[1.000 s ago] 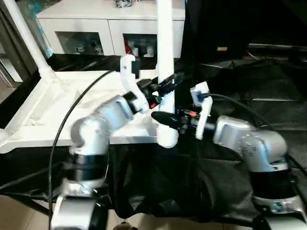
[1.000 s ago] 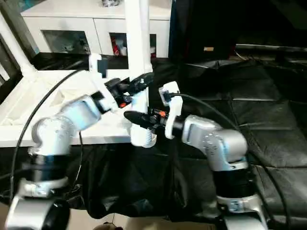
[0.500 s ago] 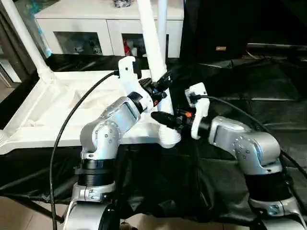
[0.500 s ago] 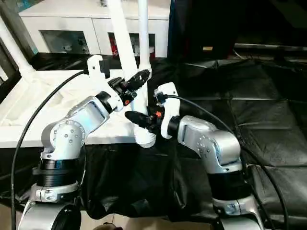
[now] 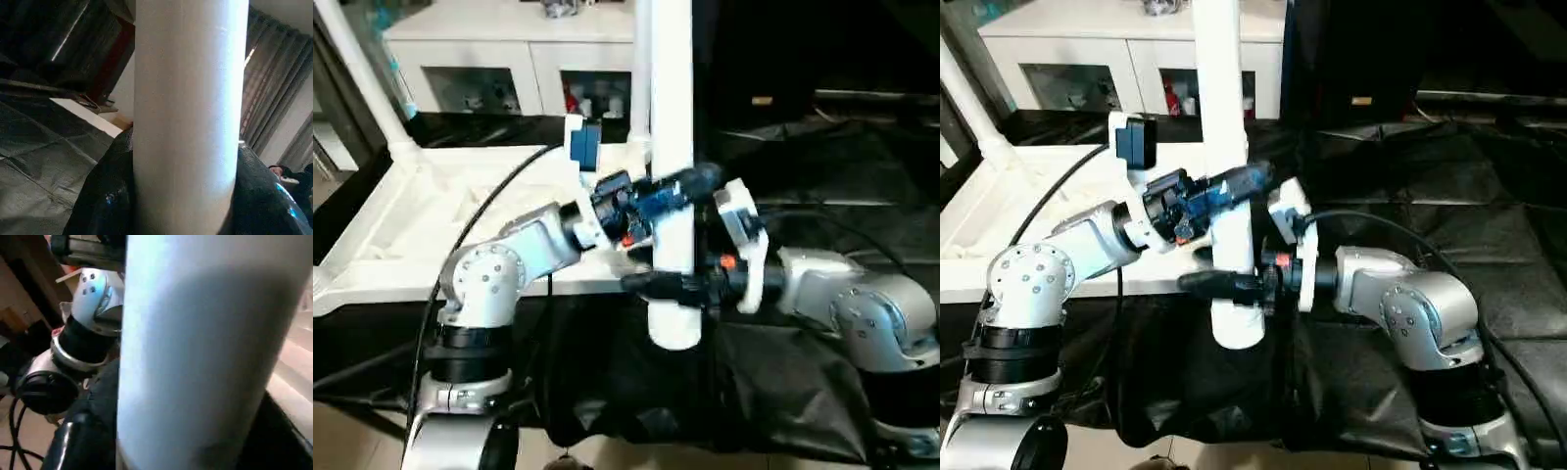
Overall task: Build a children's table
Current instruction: Pick table leg
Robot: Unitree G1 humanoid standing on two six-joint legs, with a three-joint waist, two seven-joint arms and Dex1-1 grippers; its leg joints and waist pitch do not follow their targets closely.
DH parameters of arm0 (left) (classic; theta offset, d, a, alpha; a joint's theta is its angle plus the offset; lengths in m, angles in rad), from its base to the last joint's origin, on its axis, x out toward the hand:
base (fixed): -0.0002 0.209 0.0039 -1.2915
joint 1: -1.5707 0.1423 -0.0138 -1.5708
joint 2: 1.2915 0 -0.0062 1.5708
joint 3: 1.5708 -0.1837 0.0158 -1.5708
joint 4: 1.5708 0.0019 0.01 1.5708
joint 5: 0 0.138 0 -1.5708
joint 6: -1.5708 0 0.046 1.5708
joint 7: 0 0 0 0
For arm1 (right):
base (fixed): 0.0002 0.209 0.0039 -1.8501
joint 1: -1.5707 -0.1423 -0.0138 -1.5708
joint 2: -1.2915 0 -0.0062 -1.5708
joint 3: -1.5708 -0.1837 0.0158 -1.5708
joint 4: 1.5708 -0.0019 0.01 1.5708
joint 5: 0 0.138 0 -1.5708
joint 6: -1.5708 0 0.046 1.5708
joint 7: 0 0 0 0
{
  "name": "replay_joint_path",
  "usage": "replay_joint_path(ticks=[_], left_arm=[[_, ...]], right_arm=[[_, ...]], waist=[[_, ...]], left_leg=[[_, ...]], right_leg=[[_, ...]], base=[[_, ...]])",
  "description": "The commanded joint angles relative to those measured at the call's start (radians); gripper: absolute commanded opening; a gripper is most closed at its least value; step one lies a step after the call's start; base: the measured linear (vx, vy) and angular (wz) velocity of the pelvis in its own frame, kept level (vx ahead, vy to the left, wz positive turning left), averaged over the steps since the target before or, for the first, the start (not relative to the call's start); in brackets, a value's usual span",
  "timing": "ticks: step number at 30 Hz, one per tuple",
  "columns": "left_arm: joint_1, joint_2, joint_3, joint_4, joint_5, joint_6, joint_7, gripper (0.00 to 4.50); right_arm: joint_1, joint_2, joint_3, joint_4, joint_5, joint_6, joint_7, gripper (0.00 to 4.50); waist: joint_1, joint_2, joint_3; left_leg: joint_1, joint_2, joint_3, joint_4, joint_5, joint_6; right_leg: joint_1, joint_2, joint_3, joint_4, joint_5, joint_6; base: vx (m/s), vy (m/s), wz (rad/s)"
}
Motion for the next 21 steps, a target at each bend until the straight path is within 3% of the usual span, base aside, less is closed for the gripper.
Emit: replay_joint_path(ticks=[1,2,5,8,9,14,16,17,20,21], left_arm=[[-0.038,0.008,0.003,-0.022,-0.05,-0.009,-0.045,1.88],[-0.037,0.012,-0.001,-0.022,-0.055,-0.009,-0.051,1.88],[-0.032,0.015,-0.005,-0.021,-0.049,-0.014,-0.052,1.88],[-0.041,-0.002,0.008,0.005,-0.012,-0.027,0.019,2.58],[-0.047,-0.01,0.014,0.014,-0.005,-0.031,0.039,2.58],[-0.063,-0.042,0.019,0.05,0.107,-0.104,0.193,3.05],[-0.062,-0.05,0.023,0.054,0.107,-0.104,0.215,3.06],[-0.06,-0.053,0.021,0.053,0.107,-0.105,0.221,2.7],[-0.061,-0.055,0.017,0.058,0.112,-0.112,0.23,2.79],[-0.063,-0.058,0.02,0.063,0.109,-0.11,0.237,2.43]], right_arm=[[0.01,-0.018,0.008,0.03,-0.02,0.01,-0.013,2.28],[0.01,-0.017,0.007,0.031,-0.019,0.008,-0.013,2.26],[0.012,-0.013,0.006,0.034,-0.02,0.003,-0.023,2.01],[0.012,-0.01,0.007,0.039,-0.04,-0.011,-0.049,1.96],[0.011,-0.009,0.006,0.042,-0.046,-0.015,-0.057,1.95],[0.002,-0.004,0.002,0.056,-0.064,-0.03,-0.085,1.93],[-0.001,-0.004,0.001,0.059,-0.064,-0.033,-0.09,1.93],[-0.001,-0.006,0.002,0.06,-0.062,-0.032,-0.09,1.93],[-0.004,-0.01,0.006,0.062,-0.058,-0.033,-0.085,1.93],[-0.006,-0.012,0.009,0.068,-0.063,-0.037,-0.081,1.93]], waist=[[0.002,-0.019,-0.069],[0.001,-0.015,-0.071],[0.001,-0.014,-0.072],[0.001,-0.013,-0.075],[0.001,-0.014,-0.075],[-0.002,-0.017,-0.074],[0.001,-0.018,-0.075],[0.002,-0.023,-0.075],[0.001,-0.025,-0.075],[0.001,-0.026,-0.076]], left_leg=[[0.011,0.036,-0.013,-0.075,-0.205,0.0],[0.013,0.036,-0.013,-0.075,-0.207,-0.003],[0.013,0.036,-0.013,-0.074,-0.202,-0.004],[0.01,0.036,-0.012,-0.072,-0.173,0.001],[0.01,0.035,-0.011,-0.07,-0.171,0.001],[0.01,0.036,-0.013,-0.072,-0.183,-0.004],[0.01,0.034,-0.012,-0.07,-0.178,-0.003],[0.009,0.035,-0.012,-0.07,-0.167,0.004],[0.008,0.034,-0.01,-0.068,-0.15,0.015],[0.007,0.034,-0.01,-0.067,-0.149,0.018]], right_leg=[[0.053,-0.049,0.038,-0.085,-0.368,-0.137],[0.052,-0.048,0.039,-0.084,-0.356,-0.139],[0.052,-0.046,0.039,-0.082,-0.327,-0.147],[0.056,-0.046,0.039,-0.076,-0.268,-0.167],[0.056,-0.045,0.039,-0.075,-0.261,-0.172],[0.059,-0.044,0.038,-0.081,-0.294,-0.147],[0.06,-0.047,0.037,-0.081,-0.292,-0.148],[0.061,-0.048,0.038,-0.078,-0.29,-0.148],[0.059,-0.046,0.038,-0.079,-0.285,-0.154],[0.059,-0.046,0.038,-0.078,-0.284,-0.156]], base=[[0.0,0.0,0.0],[0.0,0.0,0.0],[0.0,0.0,0.0],[0.0,0.0,0.0],[0.0,0.0,0.0],[0.0,0.0,0.0],[0.0,0.0,0.0],[0.0,0.0,0.0],[0.0,0.0,0.0],[0.0,0.0,0.0]])
